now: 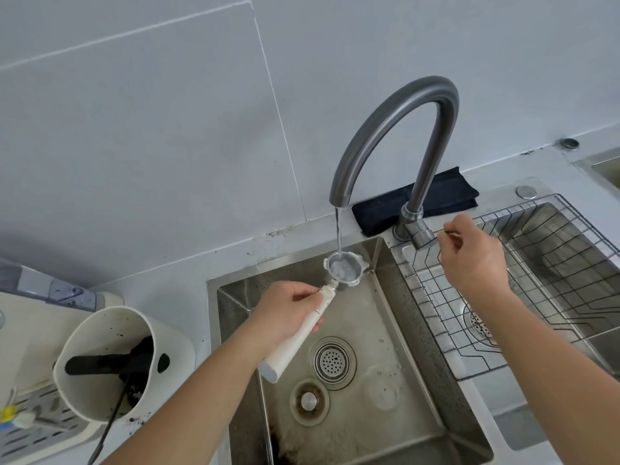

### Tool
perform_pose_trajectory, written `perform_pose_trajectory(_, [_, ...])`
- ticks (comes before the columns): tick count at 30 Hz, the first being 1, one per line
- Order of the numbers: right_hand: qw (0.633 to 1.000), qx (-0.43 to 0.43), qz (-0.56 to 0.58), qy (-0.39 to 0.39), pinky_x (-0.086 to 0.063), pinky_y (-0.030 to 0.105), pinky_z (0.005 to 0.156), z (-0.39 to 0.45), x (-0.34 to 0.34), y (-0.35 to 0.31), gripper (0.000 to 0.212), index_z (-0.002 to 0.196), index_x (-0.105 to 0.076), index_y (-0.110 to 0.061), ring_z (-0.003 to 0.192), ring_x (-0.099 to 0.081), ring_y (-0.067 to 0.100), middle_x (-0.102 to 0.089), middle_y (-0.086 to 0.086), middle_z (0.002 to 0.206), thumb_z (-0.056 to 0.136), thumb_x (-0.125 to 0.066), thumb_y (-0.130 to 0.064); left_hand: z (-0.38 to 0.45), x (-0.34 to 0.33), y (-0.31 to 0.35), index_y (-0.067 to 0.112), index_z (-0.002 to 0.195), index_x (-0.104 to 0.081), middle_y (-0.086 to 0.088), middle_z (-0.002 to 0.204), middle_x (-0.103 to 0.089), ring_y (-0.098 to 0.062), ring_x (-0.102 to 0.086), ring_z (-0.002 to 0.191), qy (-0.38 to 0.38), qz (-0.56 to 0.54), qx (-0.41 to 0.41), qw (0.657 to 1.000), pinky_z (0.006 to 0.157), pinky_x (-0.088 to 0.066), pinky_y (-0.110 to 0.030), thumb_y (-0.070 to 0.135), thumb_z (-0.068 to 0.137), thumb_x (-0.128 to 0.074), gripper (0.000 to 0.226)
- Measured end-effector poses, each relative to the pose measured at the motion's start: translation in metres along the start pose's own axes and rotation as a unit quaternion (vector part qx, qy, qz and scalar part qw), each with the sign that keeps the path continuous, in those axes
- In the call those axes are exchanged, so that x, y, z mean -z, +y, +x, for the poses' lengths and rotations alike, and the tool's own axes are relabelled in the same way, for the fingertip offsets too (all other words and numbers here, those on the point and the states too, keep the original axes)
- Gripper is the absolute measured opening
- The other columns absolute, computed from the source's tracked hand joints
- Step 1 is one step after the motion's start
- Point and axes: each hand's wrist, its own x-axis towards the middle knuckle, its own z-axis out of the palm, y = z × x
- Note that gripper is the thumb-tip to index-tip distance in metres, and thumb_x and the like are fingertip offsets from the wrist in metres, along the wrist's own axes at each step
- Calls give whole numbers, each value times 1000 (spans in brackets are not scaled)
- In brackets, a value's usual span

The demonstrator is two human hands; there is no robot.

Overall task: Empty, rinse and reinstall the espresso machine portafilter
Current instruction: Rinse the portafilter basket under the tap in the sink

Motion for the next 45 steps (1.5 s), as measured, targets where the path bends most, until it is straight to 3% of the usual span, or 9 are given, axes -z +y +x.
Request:
perform_pose_trajectory(5, [1000,-7,11,5,-57,45,63,-1,-1,0,10,94,-56,-15,66,-62,30,-67,7,74,98,-54,-24,-2,13,-11,29,104,-75,14,94,-74,-1,-68,82,47,128,-72,988,73,-51,-22,29,89,-65,18])
perform_pose_trajectory(9, [1000,-14,12,5,-57,45,64,-1,-1,-1,11,95,-56,-14,67,-63,30,-67,7,75,98,-54,-24,-7,12,-12,35,102,-73,22,90,-72,11,-64,78,70,97,-116,986,66,-44,-14,27,89,-65,17])
perform_pose_trajectory(14, [1000,-18,15,3,-57,44,69,-1,-1,-2,13,99,-58,-11,75,-63,30,-68,9,82,99,-54,-24,-6,0,-9,30,100,-75,5,88,-77,-14,-72,76,60,-57,-88,993,60,-53,-25,19,90,-65,18])
perform_pose_trajectory(16, [1000,-18,13,4,-56,43,70,-1,-2,-3,15,100,-58,-11,77,-63,31,-68,10,84,99,-54,-25,-6,-6,-7,28,94,-76,-4,87,-77,-26,-73,82,50,-126,-69,988,71,-60,-37,15,90,-65,17])
perform_pose_trajectory(22, [999,-12,33,6,-56,43,65,-4,-1,-1,16,97,-56,-12,67,-62,31,-66,11,72,101,-48,-26,-3,-12,-1,9,88,-75,-21,91,-73,-27,-72,77,29,-216,-23,976,70,-60,-37,9,89,-65,10])
perform_pose_trajectory(26, [999,-21,49,9,-53,39,63,-3,-2,0,14,97,-57,-14,69,-63,30,-67,8,75,101,-49,-25,0,-7,-5,4,96,-74,-22,89,-73,-25,-70,72,18,-164,-1,986,66,-58,-33,13,90,-65,14])
perform_pose_trajectory(31, [992,-61,108,12,-51,34,75,1,-2,3,16,105,-54,-16,87,-66,20,-67,-1,99,97,-58,-30,4,-3,-13,22,93,-75,-8,84,-76,-27,-72,74,58,-56,-7,997,71,-59,-42,20,87,-68,9])
perform_pose_trajectory(38, [991,-73,111,8,-48,25,59,6,2,4,19,93,-59,-13,80,-68,28,-69,1,84,96,-62,-31,8,6,-17,30,102,-74,15,92,-73,0,-67,77,95,114,-78,986,64,-46,-21,28,87,-67,17])
perform_pose_trajectory(45, [991,-77,112,11,-48,28,60,7,3,2,20,94,-62,-11,83,-68,31,-70,3,85,95,-62,-30,6,12,-18,32,103,-75,13,92,-75,0,-67,76,91,117,-101,984,61,-43,-19,29,88,-67,17])
